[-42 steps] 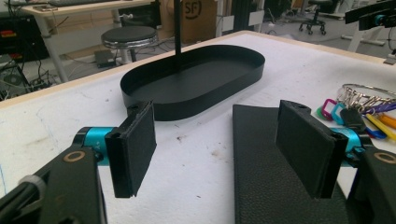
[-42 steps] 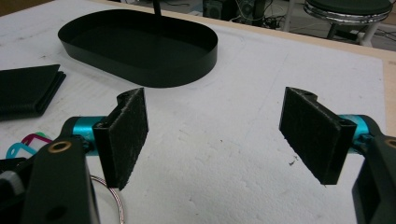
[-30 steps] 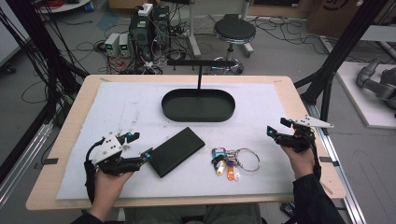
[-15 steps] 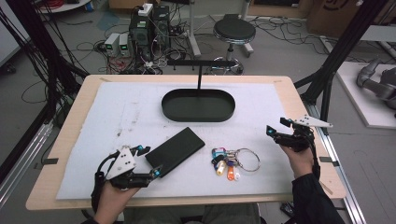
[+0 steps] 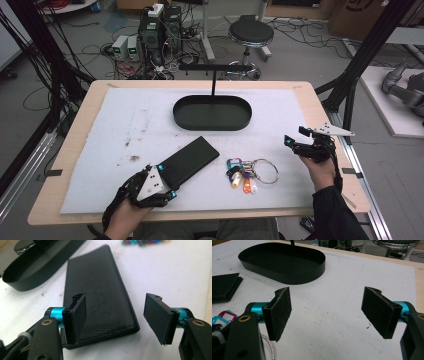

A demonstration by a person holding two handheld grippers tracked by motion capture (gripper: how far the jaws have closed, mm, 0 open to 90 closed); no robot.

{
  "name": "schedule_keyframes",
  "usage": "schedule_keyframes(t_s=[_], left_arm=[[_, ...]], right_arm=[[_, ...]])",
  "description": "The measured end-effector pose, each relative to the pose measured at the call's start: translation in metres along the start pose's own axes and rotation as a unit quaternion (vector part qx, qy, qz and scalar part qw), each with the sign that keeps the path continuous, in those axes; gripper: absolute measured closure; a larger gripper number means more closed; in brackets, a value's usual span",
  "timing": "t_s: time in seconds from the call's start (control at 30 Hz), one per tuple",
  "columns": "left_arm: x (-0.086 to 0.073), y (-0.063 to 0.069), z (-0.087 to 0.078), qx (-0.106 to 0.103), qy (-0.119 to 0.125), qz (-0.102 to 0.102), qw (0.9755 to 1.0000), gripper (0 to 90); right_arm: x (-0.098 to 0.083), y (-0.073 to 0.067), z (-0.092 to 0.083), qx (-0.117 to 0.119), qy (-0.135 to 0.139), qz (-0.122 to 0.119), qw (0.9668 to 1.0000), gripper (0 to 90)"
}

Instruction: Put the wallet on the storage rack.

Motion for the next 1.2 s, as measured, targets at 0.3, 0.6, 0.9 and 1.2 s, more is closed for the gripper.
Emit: schedule_keyframes(t_s=[0.3,0.6,0.9,1.2], left_arm=[[-0.008,0.002,0.010,0.005,-0.037,0.028,0.9989,38.1],[-0.010,0.004,0.014,-0.007,-0.047,0.034,0.9983,46.5],[-0.001,0.003,0.008,-0.002,-0.043,0.054,0.9976,72.1],[0.016,-0.012,-0.010,0.006,0.056,-0.017,0.9982,78.7]], right_arm=[[-0.001,-0.001,0.001,0.000,-0.004,0.001,1.0000,24.3],[-0.001,-0.001,0.002,0.001,-0.005,-0.002,1.0000,24.3],[-0.002,-0.003,0.004,0.005,-0.010,-0.006,0.9999,24.3],[-0.002,-0.004,0.004,0.007,-0.009,-0.005,0.9999,24.4]])
Point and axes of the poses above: each handheld gripper's, and its own axes: z roughly forward along the jaws, x roughly out of its top, y roughly to its right, the point moved 6 cm from there along z, roughly forward along the jaws, and after that the axes turned 9 degrees about y, right-handed, at the moved point
